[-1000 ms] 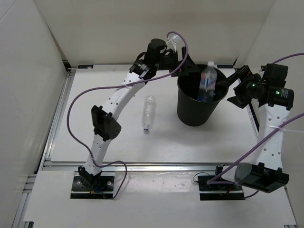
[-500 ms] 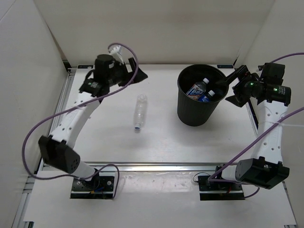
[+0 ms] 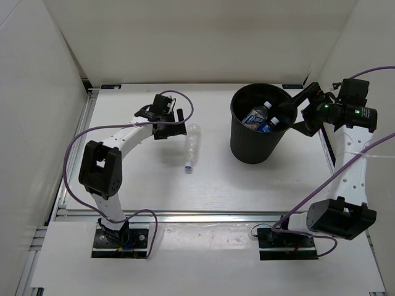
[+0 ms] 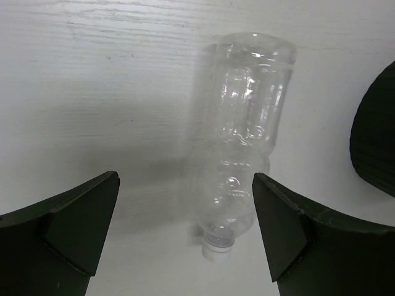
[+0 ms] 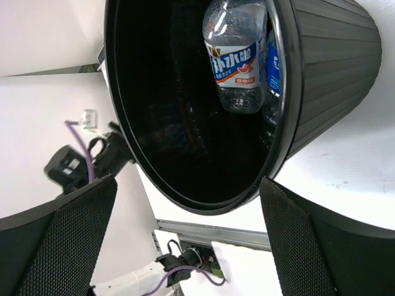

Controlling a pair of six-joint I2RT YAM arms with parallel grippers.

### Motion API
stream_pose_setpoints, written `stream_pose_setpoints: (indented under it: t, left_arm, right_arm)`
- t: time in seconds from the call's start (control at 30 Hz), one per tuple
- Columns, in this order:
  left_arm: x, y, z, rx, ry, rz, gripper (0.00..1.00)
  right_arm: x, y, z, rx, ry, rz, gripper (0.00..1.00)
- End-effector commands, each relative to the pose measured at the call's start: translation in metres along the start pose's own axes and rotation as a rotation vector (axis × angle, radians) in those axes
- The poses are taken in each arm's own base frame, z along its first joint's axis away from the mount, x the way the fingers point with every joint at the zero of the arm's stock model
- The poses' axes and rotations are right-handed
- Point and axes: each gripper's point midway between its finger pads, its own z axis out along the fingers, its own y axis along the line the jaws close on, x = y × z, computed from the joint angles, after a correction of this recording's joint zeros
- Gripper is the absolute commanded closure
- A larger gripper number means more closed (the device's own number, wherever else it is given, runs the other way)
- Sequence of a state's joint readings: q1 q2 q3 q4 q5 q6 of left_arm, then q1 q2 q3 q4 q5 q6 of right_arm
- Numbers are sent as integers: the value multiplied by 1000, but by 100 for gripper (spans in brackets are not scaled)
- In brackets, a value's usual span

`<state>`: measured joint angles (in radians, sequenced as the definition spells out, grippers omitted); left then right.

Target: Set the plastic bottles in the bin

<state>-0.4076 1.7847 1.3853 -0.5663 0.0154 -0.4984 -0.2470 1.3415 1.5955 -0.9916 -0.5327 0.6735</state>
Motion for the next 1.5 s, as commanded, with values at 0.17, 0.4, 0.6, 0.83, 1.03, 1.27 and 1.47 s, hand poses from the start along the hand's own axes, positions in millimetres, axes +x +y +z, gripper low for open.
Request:
stream_pose_setpoints:
  t: [0.17,0.4,0.6,0.83,1.03,1.27,1.47]
  left_arm:
    - [5,-21,28,81,72,-48,0]
    - [-4,-50,41,178,92,-80,0]
    - [-13,-60,38,207,82,-98,0]
    - [-14,-96,23,364,107,-69,0]
    - [20,-131,8,576,231,-27,0]
    - [40,-120,22,545,280,-60,0]
    - [57,-112,42,518,331,-106,0]
  right_arm:
    - [-10,19,-5,-64,-13,-41,0]
    - [-5,19,-7,-66,-1,-35,0]
    - [-1,15,-9,-54,-1,-39,0]
    - [4,9,-6,-45,10,-28,0]
    - [7,3,-3,-38,19,-20,0]
    - [8,5,-6,-43,13,-26,0]
    - [7,3,-7,-27,2,-25,0]
